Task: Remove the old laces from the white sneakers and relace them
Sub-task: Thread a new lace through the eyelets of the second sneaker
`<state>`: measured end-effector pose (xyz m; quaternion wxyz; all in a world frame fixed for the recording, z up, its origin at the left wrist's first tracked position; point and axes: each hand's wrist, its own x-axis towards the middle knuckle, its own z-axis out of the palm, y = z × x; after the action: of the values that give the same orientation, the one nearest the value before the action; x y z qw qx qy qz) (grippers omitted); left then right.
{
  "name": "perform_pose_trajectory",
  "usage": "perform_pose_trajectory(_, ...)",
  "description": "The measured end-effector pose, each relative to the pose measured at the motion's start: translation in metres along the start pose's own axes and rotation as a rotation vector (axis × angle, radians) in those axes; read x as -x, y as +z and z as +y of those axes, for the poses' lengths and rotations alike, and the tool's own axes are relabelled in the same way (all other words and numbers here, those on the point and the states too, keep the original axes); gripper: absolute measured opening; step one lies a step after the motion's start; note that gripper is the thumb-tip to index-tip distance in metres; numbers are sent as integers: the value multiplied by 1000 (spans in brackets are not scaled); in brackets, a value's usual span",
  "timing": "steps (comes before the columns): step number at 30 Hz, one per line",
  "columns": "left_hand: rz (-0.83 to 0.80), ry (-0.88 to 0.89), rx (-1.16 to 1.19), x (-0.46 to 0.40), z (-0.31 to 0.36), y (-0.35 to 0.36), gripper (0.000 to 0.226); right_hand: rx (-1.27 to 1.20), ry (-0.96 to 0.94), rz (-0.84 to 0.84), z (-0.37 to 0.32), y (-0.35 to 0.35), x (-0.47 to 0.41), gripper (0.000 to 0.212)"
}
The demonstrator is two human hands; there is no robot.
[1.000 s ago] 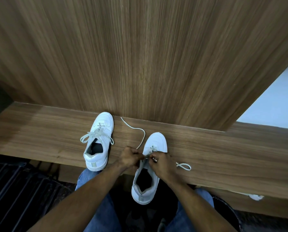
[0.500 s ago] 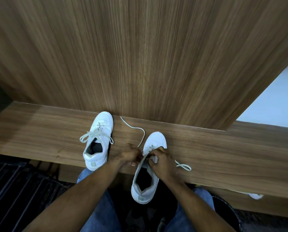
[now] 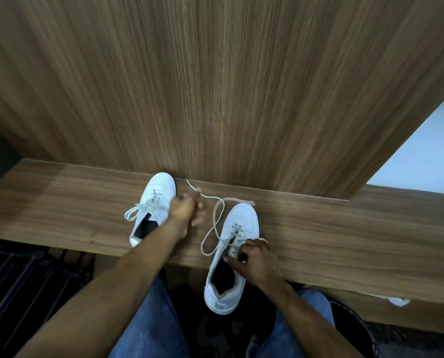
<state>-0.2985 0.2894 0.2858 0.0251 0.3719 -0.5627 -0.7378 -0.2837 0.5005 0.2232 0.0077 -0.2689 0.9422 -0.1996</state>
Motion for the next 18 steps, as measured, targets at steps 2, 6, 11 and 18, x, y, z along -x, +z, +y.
perform_pose_trajectory(2, -102, -104, -268, 10, -34, 2, 15, -47, 31, -35, -2, -1, 1, 55)
perform_pose_trajectory(6, -254, -143, -498, 16, -70, 13, 19, -41, 40, -104, -2, -7, 0, 51)
perform_pose_trajectory(11, -172, 37, -497, 16, -43, 23, 32, -46, 71, -145, -3, -7, -1, 47)
perform_pose_trajectory(18, 34, 99, 537, -13, 60, -16, 19, -65, 103, -180, -5, -8, 1, 47)
